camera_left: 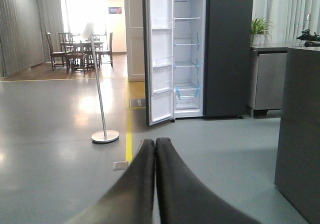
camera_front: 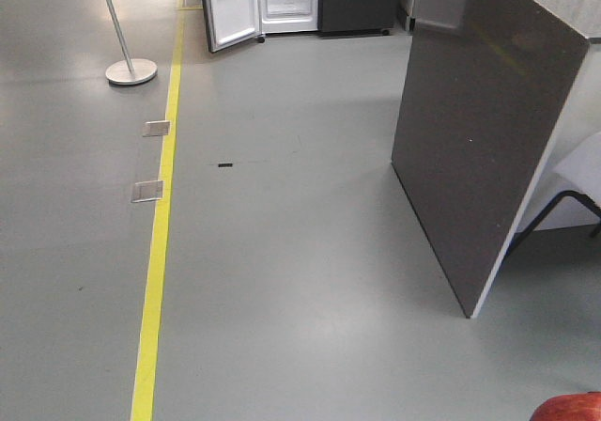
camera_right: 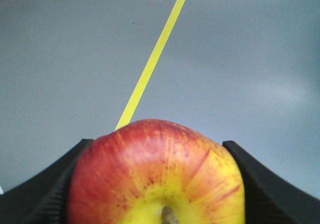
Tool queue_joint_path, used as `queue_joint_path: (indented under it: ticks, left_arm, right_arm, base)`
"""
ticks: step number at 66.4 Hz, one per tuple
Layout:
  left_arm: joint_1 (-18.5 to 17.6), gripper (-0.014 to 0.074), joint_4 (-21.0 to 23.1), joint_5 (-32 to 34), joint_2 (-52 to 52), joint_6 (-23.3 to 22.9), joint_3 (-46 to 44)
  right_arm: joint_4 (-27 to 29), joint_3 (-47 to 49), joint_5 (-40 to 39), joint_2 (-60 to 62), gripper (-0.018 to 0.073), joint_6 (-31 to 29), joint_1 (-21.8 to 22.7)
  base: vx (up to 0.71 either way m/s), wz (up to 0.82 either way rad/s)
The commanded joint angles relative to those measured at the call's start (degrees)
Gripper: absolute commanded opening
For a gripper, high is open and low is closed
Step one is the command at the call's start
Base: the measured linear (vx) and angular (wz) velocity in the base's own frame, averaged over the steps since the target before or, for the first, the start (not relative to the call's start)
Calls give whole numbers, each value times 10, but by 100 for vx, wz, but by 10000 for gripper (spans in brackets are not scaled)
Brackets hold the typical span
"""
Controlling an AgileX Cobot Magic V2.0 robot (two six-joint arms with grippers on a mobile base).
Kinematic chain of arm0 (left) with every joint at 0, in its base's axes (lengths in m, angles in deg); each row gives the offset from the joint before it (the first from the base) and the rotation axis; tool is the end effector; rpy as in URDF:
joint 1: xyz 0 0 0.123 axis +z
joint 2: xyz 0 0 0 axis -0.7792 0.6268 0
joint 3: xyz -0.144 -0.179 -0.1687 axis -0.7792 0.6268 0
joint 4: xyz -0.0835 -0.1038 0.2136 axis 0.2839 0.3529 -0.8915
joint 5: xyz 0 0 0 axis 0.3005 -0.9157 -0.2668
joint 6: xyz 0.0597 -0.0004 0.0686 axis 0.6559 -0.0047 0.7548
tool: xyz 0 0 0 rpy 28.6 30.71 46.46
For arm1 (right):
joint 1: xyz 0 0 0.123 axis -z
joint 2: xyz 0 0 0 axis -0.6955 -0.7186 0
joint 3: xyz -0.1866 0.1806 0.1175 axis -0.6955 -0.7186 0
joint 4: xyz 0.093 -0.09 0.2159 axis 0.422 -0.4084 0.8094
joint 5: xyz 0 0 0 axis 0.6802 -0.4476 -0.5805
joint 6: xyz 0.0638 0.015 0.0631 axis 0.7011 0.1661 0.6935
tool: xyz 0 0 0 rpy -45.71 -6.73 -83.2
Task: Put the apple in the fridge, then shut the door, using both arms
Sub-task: 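Drive forward up to the open fridge door with the apple held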
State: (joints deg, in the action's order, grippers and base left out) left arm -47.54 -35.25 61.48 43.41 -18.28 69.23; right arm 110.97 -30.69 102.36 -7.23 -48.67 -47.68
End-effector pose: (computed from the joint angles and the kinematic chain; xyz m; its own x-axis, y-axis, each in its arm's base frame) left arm 0.0561 0.0036 0.2069 0.0917 -0.0686 -0.9934 -0.0571 0.9956 -0.0740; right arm 0.0467 0.0438 0.3053 -0.6491 -0.1646 -0.7427 -0.4651 0.8585 0.2162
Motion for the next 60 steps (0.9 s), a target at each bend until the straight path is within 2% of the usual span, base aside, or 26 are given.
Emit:
queue_joint_path:
  ticks: [1, 60]
  left_arm:
    - [-2, -6, 1, 44, -8, -5, -9]
    - [-2, -6, 1, 44, -8, -5, -9]
  right_arm:
    - [22, 15, -32, -5, 97, -4, 2]
    - [21, 15, -32, -5, 97, -4, 2]
  base:
    - [22, 9]
    - [29, 6]
